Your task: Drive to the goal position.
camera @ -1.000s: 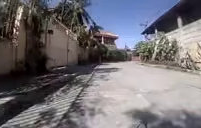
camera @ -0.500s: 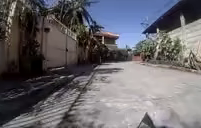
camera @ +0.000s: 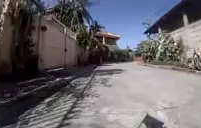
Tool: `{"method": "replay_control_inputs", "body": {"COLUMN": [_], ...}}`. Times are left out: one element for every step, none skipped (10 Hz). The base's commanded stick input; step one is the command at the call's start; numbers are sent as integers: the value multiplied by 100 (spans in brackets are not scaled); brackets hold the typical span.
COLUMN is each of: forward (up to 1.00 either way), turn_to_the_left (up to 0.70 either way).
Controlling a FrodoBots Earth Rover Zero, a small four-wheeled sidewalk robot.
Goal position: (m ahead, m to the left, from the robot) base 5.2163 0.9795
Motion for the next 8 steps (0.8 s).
{"method": "replay_control_inputs", "body": {"forward": [70,70,70,70,70,70,70,70], "turn_to_the_left": [-3,-3,-3,-3,-3,-3,-3,-3]}}
